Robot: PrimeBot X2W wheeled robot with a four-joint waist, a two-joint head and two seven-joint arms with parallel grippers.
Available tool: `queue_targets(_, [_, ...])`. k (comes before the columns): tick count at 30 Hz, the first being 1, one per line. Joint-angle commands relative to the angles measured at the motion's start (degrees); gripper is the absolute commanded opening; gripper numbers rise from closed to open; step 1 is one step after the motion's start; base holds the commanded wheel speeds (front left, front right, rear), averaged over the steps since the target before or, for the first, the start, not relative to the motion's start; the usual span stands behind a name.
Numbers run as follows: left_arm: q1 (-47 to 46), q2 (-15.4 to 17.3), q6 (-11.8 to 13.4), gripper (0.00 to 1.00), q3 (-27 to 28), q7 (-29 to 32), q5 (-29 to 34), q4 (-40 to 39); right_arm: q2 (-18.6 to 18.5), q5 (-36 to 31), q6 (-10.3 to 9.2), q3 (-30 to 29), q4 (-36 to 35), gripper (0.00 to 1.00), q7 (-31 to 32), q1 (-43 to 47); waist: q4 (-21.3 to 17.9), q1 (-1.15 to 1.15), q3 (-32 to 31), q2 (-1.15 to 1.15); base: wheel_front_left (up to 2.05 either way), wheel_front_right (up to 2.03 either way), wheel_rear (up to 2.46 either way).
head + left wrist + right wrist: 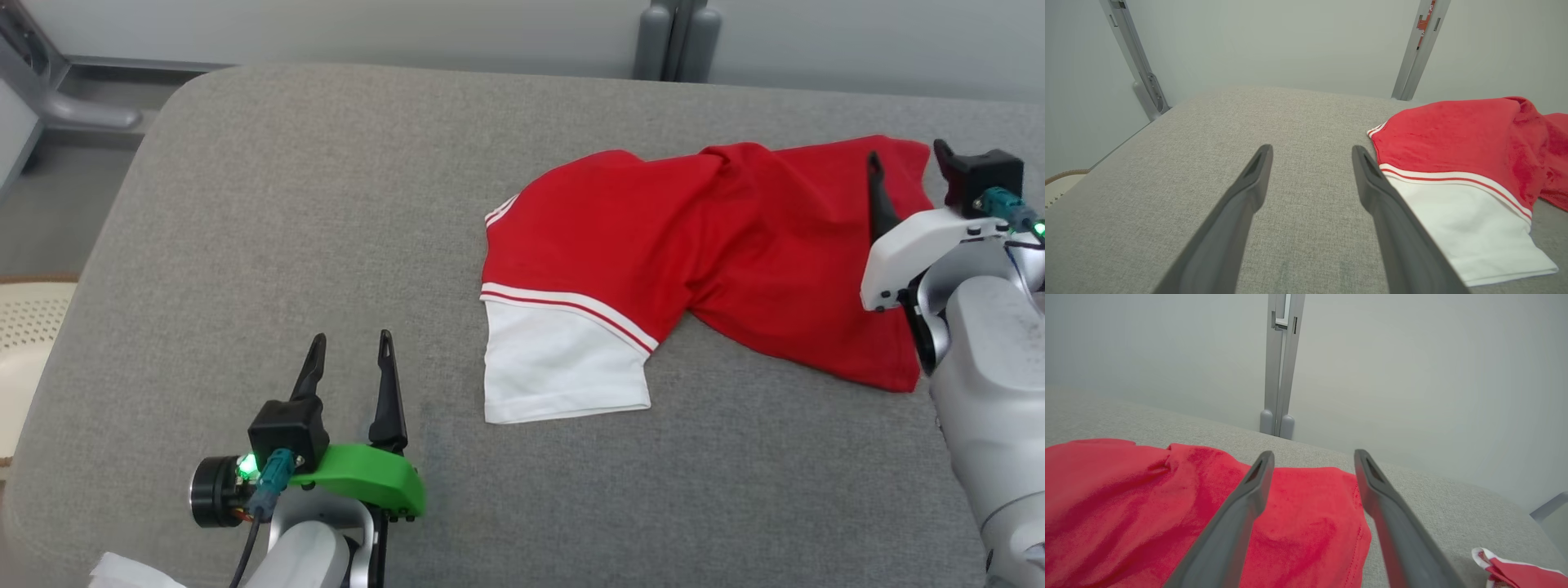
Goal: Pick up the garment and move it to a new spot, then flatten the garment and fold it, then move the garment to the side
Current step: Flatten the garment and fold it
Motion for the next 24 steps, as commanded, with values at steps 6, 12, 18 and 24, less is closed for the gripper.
queue_targets(6, [0.93,-0.42,-2.09,1.00,0.07,-1.05,-1.26,2.09,3.02,4.40,-0.11,3.37,-7.31,1.00,-0.39,7.79,-6.19,0.00,-7.66,0.00,0.00,0.00,0.00])
queue_targets(12, [3.66,-1.60,-4.10,1.00,-0.19,-1.43,-1.70,4.04,4.85,9.17,-0.11,5.79,-16.32,1.00,-0.41,17.80,-8.33,0.00,-10.78,0.00,0.00,0.00,0.00])
queue_targets(18, [7.55,-2.88,-4.94,1.00,0.99,-1.50,-1.30,4.33,7.57,10.93,-0.11,4.60,-25.34,1.00,-0.16,29.46,-8.70,0.00,-12.59,0.00,0.00,0.00,0.00])
queue_targets(24, [10.79,-3.38,-5.34,1.00,2.79,-1.49,-0.02,3.48,10.34,10.56,-0.10,1.79,-33.96,1.00,0.91,39.27,-8.10,0.00,-13.48,0.00,0.00,0.00,0.00])
